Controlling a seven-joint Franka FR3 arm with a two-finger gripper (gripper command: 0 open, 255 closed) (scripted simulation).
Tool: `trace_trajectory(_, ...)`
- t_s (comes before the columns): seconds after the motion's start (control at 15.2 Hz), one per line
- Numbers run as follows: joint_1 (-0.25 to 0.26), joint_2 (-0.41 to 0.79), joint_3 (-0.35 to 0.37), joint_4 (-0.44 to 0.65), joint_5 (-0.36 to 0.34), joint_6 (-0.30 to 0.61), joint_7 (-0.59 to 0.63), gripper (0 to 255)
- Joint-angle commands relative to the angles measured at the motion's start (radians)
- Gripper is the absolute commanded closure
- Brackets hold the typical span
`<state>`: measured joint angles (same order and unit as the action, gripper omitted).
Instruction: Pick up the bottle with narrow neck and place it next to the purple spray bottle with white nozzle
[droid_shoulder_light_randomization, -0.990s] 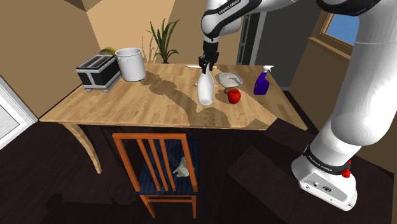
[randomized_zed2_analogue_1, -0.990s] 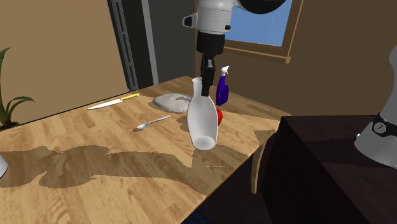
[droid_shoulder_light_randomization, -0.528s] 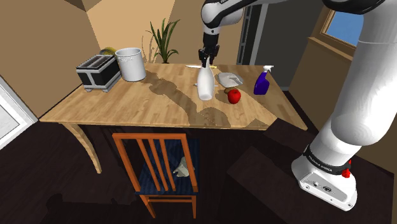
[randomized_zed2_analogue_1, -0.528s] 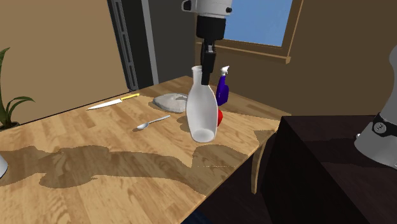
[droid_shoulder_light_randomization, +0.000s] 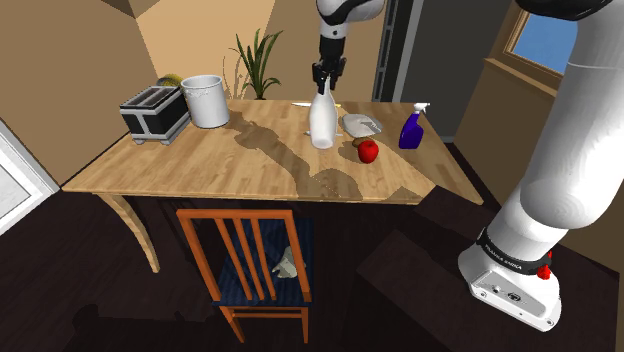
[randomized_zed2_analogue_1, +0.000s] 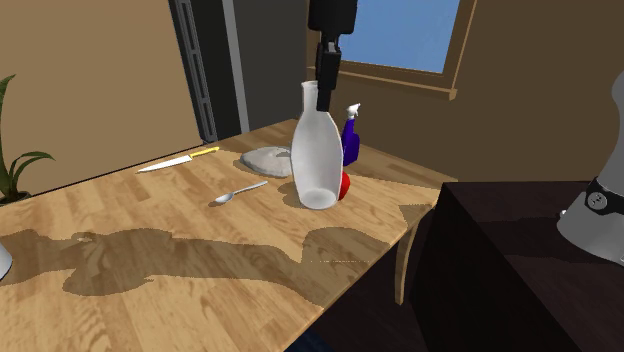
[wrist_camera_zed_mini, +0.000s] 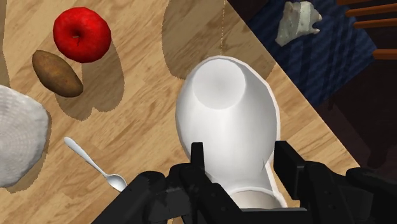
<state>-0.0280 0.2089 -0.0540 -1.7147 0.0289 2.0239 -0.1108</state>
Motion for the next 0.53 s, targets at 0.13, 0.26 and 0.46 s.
trace_trajectory(0.13,-0.001,-0.008,-0.001,0.045,-0.001,-0.053,0.0,255)
trace_trajectory(0.26,-0.001,-0.01,-0.001,0.069,-0.001,-0.079,0.001,255)
trace_trajectory(0.46,-0.001,-0.012,-0.001,0.106,-0.002,-0.118,0.001,255)
